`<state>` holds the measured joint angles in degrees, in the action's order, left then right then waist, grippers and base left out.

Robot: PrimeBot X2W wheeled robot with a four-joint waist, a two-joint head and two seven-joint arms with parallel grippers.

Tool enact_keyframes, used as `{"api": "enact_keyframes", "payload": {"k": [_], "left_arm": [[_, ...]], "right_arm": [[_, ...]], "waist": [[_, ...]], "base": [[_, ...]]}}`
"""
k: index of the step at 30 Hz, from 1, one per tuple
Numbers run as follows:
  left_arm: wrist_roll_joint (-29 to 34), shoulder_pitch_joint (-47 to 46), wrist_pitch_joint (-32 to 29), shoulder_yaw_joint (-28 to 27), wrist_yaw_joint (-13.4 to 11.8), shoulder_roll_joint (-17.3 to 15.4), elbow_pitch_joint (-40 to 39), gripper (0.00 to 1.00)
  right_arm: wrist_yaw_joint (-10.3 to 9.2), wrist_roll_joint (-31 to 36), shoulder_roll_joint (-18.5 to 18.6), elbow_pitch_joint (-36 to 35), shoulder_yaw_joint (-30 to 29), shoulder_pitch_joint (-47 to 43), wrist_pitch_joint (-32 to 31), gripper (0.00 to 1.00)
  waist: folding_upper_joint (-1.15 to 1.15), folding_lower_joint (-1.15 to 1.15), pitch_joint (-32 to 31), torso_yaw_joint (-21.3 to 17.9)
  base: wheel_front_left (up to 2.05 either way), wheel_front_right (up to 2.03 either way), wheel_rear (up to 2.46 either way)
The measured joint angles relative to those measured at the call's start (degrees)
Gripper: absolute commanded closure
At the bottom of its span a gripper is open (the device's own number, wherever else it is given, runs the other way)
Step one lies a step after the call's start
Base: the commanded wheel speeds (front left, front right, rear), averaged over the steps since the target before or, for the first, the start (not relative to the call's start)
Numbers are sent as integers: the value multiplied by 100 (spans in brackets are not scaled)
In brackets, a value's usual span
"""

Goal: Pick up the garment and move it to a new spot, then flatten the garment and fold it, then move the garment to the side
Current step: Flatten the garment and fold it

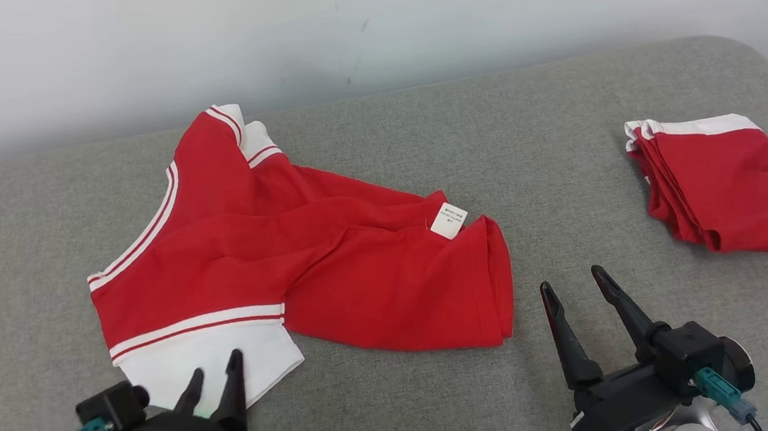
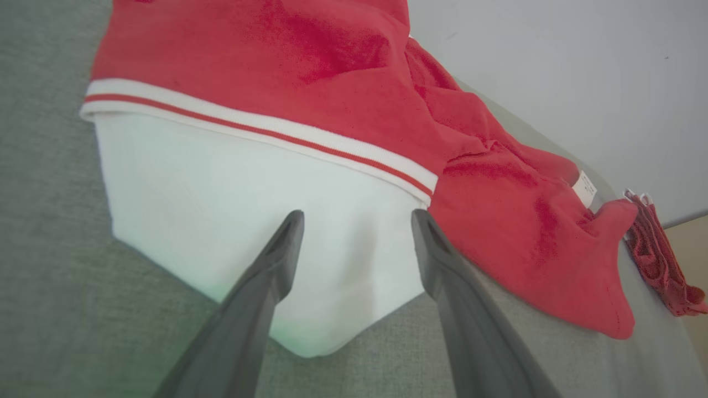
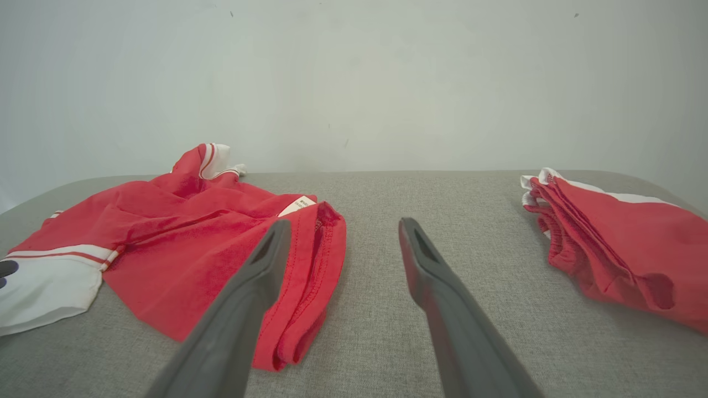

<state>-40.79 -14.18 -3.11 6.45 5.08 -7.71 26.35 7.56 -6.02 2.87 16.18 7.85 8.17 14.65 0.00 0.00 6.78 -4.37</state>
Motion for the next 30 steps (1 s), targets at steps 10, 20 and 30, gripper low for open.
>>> {"api": "enact_keyframes", "payload": {"k": [10, 20, 30], "left_arm": [[678, -176, 85, 131, -1134, -401, 400, 0], [105, -265, -332, 4, -672, -324, 405, 0], [-236, -363, -538, 305, 53, -182, 290, 0]], "right_arm": [[-1, -12, 1, -19, -32, -27, 1, 0], [0, -31, -2, -9, 26, 17, 8, 0], [0, -35, 0, 19, -27, 25, 24, 0]], "waist": [[0, 1, 42, -69], [0, 1, 144, -107], [0, 0, 144, -250]], "base": [[0, 0, 0], [0, 0, 0], [0, 0, 0]]}}
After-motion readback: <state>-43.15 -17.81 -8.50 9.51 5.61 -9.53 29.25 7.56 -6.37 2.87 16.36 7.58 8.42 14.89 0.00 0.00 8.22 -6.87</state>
